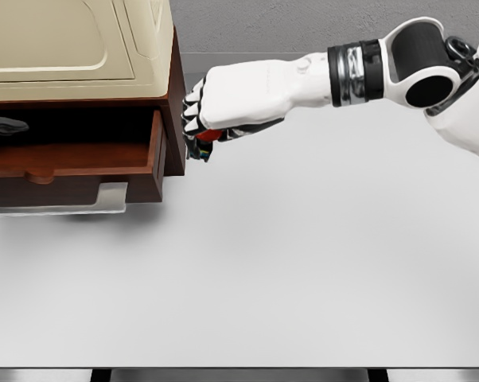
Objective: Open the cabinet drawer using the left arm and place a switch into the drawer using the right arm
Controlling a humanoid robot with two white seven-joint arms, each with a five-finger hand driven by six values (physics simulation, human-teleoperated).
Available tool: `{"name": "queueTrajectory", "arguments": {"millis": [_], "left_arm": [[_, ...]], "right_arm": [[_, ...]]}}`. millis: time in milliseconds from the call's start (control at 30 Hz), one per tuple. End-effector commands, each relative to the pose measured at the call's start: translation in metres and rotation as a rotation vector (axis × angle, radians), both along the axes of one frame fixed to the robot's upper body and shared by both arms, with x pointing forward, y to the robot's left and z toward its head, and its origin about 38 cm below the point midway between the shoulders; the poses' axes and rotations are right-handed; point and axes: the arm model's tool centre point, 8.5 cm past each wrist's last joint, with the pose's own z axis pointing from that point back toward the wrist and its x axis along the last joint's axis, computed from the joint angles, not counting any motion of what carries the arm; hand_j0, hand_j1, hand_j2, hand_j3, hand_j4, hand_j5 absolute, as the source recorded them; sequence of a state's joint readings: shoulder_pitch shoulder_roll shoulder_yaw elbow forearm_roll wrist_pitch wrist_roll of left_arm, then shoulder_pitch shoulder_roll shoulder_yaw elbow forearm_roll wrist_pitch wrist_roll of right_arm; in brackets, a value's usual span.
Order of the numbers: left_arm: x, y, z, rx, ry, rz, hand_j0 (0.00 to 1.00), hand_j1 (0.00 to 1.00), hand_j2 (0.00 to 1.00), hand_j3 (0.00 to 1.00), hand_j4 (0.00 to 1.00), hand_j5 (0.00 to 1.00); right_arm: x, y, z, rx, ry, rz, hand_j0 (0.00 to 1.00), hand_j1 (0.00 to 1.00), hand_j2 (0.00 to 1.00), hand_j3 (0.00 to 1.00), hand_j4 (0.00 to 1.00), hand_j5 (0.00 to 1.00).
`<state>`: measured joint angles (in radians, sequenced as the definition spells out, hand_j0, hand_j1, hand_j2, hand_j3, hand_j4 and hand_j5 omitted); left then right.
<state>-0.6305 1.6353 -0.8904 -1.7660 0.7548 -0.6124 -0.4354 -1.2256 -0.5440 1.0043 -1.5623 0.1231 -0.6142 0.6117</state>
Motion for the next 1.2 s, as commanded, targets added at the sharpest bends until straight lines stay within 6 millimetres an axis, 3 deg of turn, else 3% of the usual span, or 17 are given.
{"name": "queueTrajectory", "arguments": {"millis": [0, 200, 367, 567, 833, 1167], "left_arm": [[0.002, -0.002, 0.005, -0.015, -0.014, -0.003, 1.0, 1.0, 1.0, 1.0, 1.0, 1.0], [0.009, -0.016, -0.006, -0.044, -0.009, -0.053, 1.0, 1.0, 1.0, 1.0, 1.0, 1.0], [0.016, -0.027, -0.002, -0.078, -0.041, -0.081, 1.0, 1.0, 1.0, 1.0, 1.0, 1.0], [0.016, -0.027, -0.002, -0.078, -0.041, -0.081, 1.0, 1.0, 1.0, 1.0, 1.0, 1.0], [0.017, -0.028, -0.001, -0.081, -0.046, -0.086, 1.0, 1.0, 1.0, 1.0, 1.0, 1.0], [0.021, -0.037, -0.004, -0.109, -0.052, -0.108, 1.0, 1.0, 1.0, 1.0, 1.0, 1.0]], "right_arm": [[-0.002, 0.011, 0.0, 0.012, 0.012, 0.019, 0.47, 0.47, 0.47, 0.47, 0.47, 0.47], [0.005, 0.032, 0.008, 0.023, 0.015, 0.016, 0.47, 0.47, 0.47, 0.47, 0.47, 0.47], [0.013, 0.046, 0.015, 0.035, 0.023, 0.0, 0.47, 0.47, 0.47, 0.47, 0.47, 0.47], [0.021, 0.067, 0.016, 0.04, 0.046, -0.009, 0.47, 0.47, 0.47, 0.47, 0.47, 0.47], [0.038, 0.087, -0.003, 0.014, 0.103, -0.038, 0.48, 0.48, 0.48, 0.48, 0.48, 0.48], [0.052, 0.108, -0.012, 0.019, 0.147, -0.057, 0.48, 0.48, 0.48, 0.48, 0.48, 0.48]]}}
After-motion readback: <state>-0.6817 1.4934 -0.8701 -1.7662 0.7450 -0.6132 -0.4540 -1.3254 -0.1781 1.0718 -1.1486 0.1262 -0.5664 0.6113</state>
